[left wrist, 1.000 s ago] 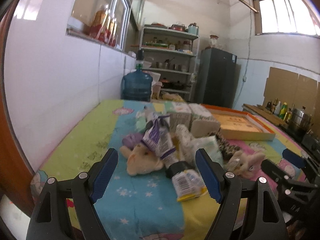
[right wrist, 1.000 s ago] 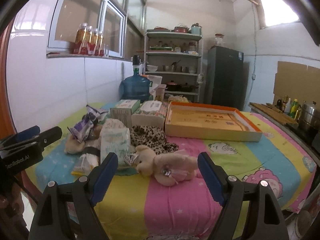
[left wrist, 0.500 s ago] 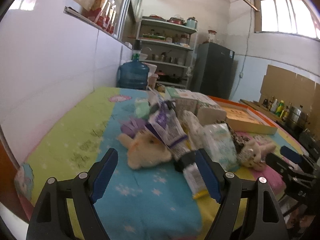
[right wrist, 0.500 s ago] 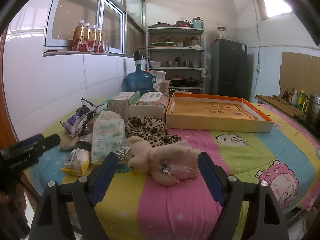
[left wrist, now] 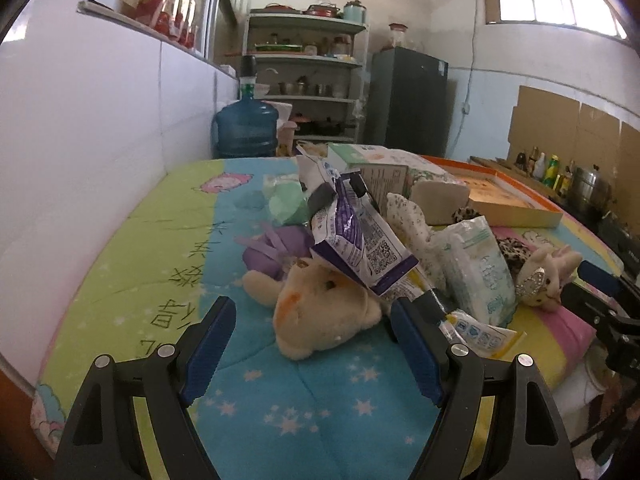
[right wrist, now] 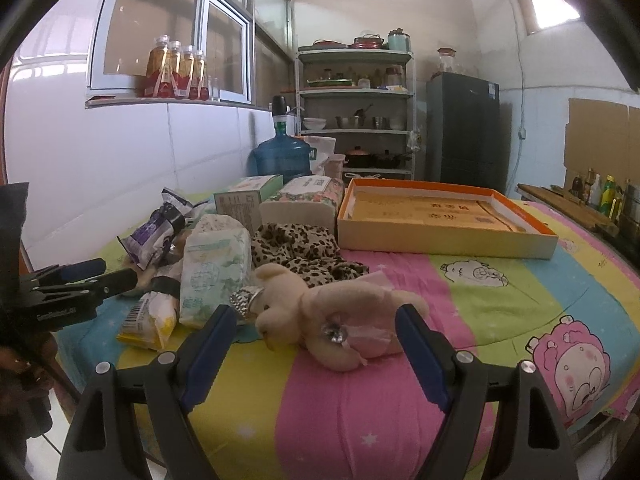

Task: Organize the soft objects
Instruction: 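Grasp the beige plush bunny with the left tool while the right tool grasps the pink plush bear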

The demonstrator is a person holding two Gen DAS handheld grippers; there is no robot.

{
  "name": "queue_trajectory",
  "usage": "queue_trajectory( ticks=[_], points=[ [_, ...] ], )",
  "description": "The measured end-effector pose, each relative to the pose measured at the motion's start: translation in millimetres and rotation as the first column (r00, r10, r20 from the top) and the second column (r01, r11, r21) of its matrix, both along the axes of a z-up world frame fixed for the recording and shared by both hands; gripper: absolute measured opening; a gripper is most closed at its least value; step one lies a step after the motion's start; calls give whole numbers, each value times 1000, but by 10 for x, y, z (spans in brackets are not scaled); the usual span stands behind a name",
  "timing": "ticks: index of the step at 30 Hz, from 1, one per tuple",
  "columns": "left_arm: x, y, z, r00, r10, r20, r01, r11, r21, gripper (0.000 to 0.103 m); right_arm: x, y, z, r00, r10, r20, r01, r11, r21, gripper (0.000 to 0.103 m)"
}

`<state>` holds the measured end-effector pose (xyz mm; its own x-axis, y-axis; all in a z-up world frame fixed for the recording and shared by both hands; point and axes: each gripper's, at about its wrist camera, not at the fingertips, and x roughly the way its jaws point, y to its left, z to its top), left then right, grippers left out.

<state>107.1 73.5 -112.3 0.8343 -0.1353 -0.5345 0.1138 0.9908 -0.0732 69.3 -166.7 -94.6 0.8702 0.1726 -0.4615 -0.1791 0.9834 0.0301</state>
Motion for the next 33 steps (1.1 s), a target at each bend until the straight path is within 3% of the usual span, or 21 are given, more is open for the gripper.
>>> queue_trajectory(
  ticks=[10,15,19,20,21,29,33],
  points=[
    [334,-30,-112,997,0,-82,-1,1000,-10,81,45,-94,-19,1000,-23,-12,23,999,22,82],
    [408,-31,-162,993,-10,-115,5,999,-37,75,70,-142,-48,999,-34,-23,34,999,31,82],
    [413,-49,-169,994,-9,-108,5,999,-34,66,87,-181,-53,999,-33,-24,34,999,30,82],
    [406,-39,-172,994,-10,-105,6,999,-40,56,85,-188,-53,999,-35,-23,36,999,27,82],
    [393,-25,-180,995,-6,-103,1,999,-41,54,84,-201,-56,999,-37,-22,38,999,27,82],
    [337,22,-177,996,-9,-88,3,998,-66,53,166,-210,-63,1000,-1,-29,2,1000,16,82],
    [265,136,-157,998,1,-64,-6,997,-77,52,258,-285,0,996,71,-46,-71,997,12,82]
  ],
)
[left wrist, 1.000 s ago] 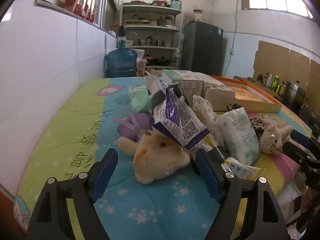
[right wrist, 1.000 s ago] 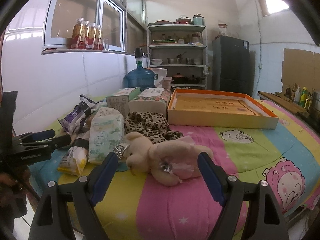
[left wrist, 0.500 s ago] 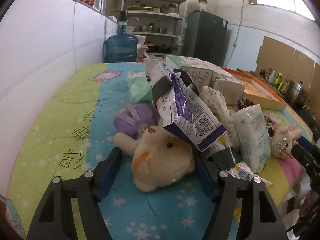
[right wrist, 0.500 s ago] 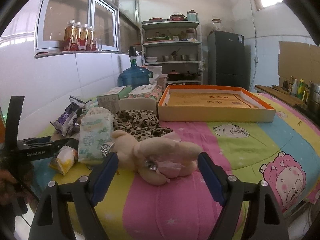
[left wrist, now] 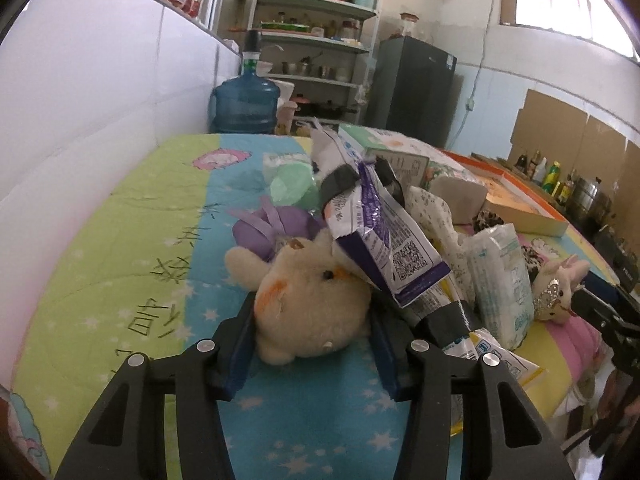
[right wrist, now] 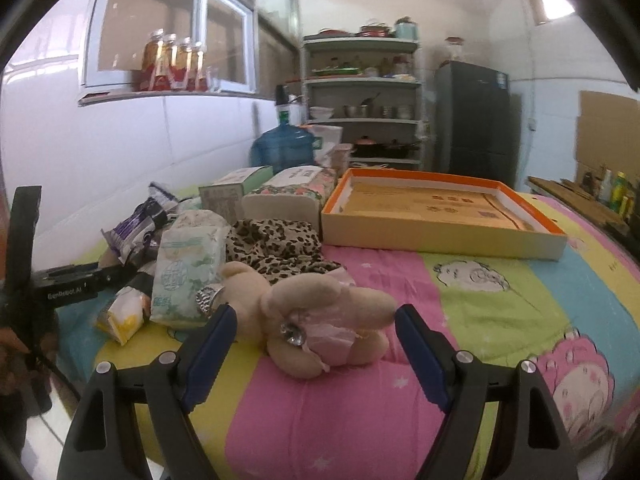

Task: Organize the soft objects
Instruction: 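Grasp the beige plush bunny with the left tool while the right tool grasps the pink plush bear, then carry both plush toys over the orange-rimmed cardboard box and lower them inside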

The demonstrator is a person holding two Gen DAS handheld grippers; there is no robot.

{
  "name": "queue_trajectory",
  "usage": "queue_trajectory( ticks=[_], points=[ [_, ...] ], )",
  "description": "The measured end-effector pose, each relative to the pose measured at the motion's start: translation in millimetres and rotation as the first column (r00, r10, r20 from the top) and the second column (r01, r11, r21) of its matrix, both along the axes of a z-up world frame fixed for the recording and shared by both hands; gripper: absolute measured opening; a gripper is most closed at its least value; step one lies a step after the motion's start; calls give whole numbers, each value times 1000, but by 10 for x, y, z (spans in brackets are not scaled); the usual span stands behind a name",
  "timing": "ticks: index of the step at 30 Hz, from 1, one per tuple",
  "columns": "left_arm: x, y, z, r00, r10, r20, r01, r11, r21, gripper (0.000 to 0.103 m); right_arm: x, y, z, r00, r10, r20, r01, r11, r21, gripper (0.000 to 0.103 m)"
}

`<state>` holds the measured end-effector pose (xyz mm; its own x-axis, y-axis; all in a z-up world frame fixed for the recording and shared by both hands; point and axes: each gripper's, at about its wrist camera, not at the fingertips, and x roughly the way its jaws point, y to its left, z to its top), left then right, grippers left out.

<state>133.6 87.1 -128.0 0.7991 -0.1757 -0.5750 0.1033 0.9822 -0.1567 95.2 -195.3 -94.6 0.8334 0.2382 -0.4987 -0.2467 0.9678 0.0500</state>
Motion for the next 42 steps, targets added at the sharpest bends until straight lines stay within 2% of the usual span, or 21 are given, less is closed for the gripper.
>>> queue_trajectory(
  ticks=[4,8,12,15,19,20,23,27,33,42],
  points=[
    [-60,82,53,1000,15,20,-15,1000,3,52,49,-151,81,989,145,-20,-144,989,37,82],
    [-77,155,87,999,28,28,-28,1000,5,52,121,-222,151,960,278,-28,-279,960,-6,82],
    [-107,213,114,998,48,38,-48,999,-4,52,218,-206,218,919,393,-36,-394,917,-64,82],
    [-128,266,127,997,67,37,-67,998,-3,52,301,-161,210,870,489,-67,-493,866,-86,82],
    [-163,328,125,996,82,29,-82,997,0,52,428,-73,101,851,504,-146,-523,837,-159,82],
    [-180,344,125,996,87,29,-87,996,2,52,455,-57,69,847,505,-168,-529,832,-167,80],
    [-225,399,113,994,108,24,-108,994,5,52,487,-37,-10,830,513,-219,-548,821,-157,54],
    [-277,488,105,990,138,16,-138,990,-5,52,413,-58,-25,825,526,-208,-555,822,-123,42],
    [-307,506,176,990,138,35,-138,990,-25,52,271,-94,4,836,525,-159,-538,842,-46,39],
    [-403,407,414,988,124,91,-122,992,-24,52,199,-234,181,872,484,-81,-486,874,-5,39]
  ],
)
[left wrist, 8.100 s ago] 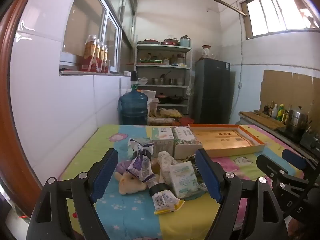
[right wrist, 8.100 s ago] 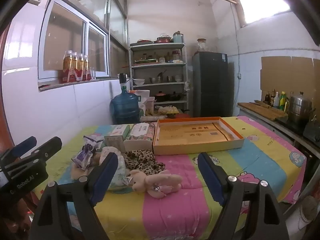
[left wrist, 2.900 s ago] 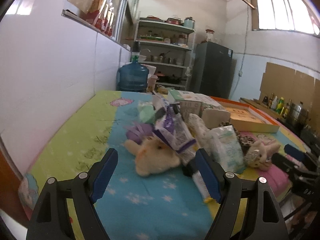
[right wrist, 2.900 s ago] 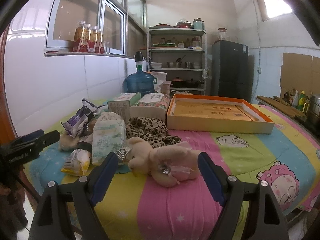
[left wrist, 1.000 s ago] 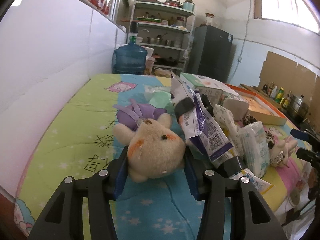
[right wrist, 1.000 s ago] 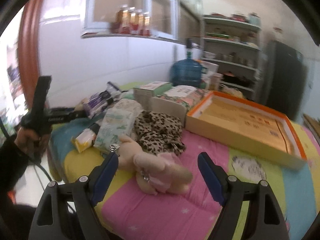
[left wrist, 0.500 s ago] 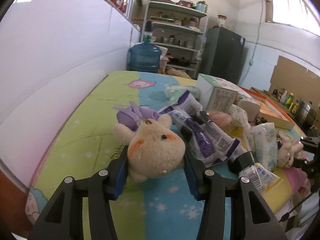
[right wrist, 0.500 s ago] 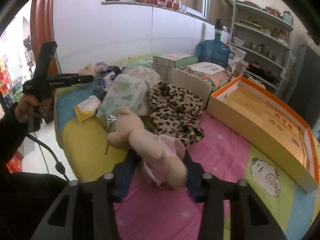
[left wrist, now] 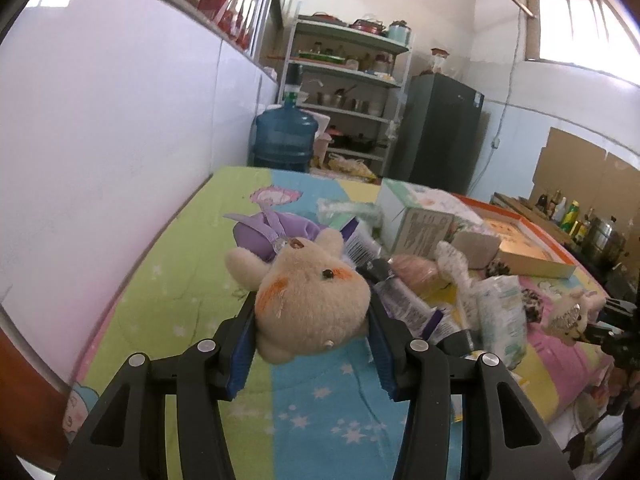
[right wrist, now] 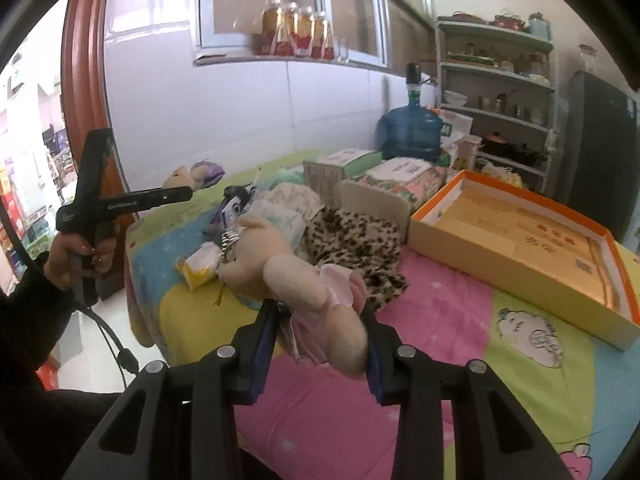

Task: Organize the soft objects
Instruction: 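Carry both plush toys over the orange-rimmed cardboard box and lower them inside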

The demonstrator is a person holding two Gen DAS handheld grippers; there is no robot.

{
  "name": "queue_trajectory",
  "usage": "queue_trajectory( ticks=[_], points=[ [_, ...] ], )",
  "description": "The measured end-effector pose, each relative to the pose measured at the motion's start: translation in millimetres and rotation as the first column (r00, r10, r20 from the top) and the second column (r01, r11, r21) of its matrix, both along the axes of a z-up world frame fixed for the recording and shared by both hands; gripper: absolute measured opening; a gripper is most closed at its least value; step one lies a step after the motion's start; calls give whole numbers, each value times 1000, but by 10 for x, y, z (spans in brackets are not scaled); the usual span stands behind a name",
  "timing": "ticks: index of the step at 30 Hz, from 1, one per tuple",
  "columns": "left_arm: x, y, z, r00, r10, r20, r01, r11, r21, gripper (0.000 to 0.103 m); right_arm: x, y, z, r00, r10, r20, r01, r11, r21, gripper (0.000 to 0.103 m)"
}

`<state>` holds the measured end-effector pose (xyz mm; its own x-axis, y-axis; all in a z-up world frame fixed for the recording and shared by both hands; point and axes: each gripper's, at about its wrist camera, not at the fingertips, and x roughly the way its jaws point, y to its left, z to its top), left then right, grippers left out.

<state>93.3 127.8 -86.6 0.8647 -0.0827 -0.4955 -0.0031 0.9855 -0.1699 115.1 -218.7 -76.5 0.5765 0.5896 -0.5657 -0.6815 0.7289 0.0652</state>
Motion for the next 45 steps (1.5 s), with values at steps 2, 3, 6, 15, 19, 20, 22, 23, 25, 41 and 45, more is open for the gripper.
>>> queue_trajectory(
  ticks=[2,3,6,15,19,20,22,23,25,41,45],
  points=[
    [-2,-36,61,1000,-10,9,10,1000,9,52,-7,-51,35,1000,-20,12,20,1000,3,39],
    [-2,-65,95,1000,-19,14,18,1000,14,52,-4,-74,50,999,-31,16,31,1000,8,39],
    [20,-177,208,999,-49,23,49,999,23,52,10,-165,115,997,-66,33,66,998,15,39],
    [226,-779,506,980,-190,58,188,981,40,52,37,-443,284,984,-163,75,162,987,19,39],
    [371,-1087,583,969,-241,61,241,970,14,52,64,-570,354,975,-205,90,203,979,30,40],
    [409,-1168,607,965,-254,64,254,967,7,52,77,-611,381,970,-222,96,220,975,31,40],
    [515,-1361,666,958,-280,69,281,960,-1,52,109,-686,427,963,-250,102,247,968,39,40],
    [549,-1425,686,955,-289,70,290,957,-3,52,133,-740,459,957,-270,104,266,963,48,40],
    [638,-1601,736,946,-316,71,317,948,-4,52,194,-867,523,947,-308,97,301,951,76,40],
    [1657,-2773,702,925,-379,-17,378,925,-31,52,1001,-1551,713,833,-550,67,542,834,103,40],
    [1836,-2944,562,921,-385,-61,384,923,-37,52,1296,-1618,542,814,-580,12,578,813,74,40]
  ],
)
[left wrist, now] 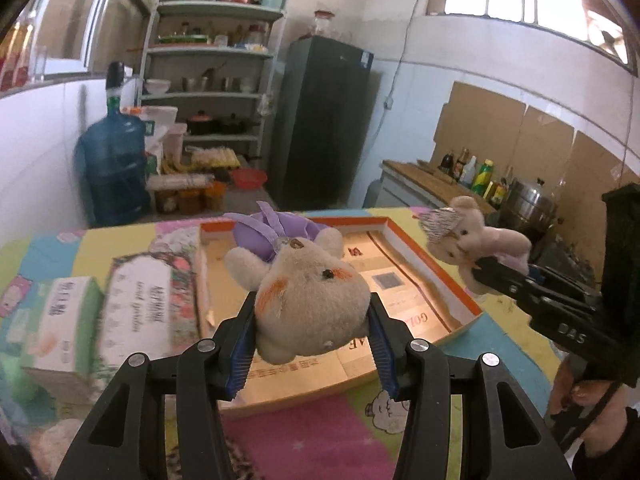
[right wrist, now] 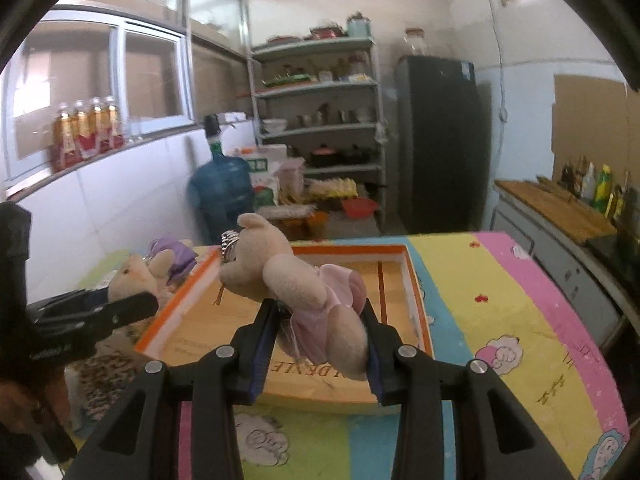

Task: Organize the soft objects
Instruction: 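Carry both plush toys over the orange-rimmed cardboard box and lower them inside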

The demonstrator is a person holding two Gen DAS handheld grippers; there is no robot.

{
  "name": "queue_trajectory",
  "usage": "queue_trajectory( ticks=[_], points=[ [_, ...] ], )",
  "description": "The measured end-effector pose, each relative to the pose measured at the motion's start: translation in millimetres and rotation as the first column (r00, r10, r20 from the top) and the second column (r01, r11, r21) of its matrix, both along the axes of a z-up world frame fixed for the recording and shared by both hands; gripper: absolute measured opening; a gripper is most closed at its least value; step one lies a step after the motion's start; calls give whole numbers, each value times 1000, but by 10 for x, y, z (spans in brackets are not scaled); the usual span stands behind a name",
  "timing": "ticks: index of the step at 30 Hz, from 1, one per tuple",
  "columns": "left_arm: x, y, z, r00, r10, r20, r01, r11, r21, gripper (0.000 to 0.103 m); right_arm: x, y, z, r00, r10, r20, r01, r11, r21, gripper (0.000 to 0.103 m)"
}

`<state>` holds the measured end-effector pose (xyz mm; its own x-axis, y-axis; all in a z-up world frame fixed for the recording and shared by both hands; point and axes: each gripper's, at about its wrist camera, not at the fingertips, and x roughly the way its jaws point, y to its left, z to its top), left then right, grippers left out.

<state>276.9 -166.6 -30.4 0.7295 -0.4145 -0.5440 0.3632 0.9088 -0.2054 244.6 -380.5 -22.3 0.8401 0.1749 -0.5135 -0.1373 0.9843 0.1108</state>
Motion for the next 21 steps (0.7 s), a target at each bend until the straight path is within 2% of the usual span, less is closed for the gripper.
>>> queue_trajectory(
  ticks=[9,14,21],
  points=[
    [297,-276,-246,997,-4,-72,6,1000,28,52,426,-92,-383,990,-48,-131,52,998,25,40],
    [452,-317,-460,990,0,-139,3,1000,20,52,528,-114,-537,980,-68,-187,72,997,13,41],
    [526,-393,-628,983,1,-183,6,999,37,55,593,-191,-717,967,-87,-241,92,996,7,45]
  ],
)
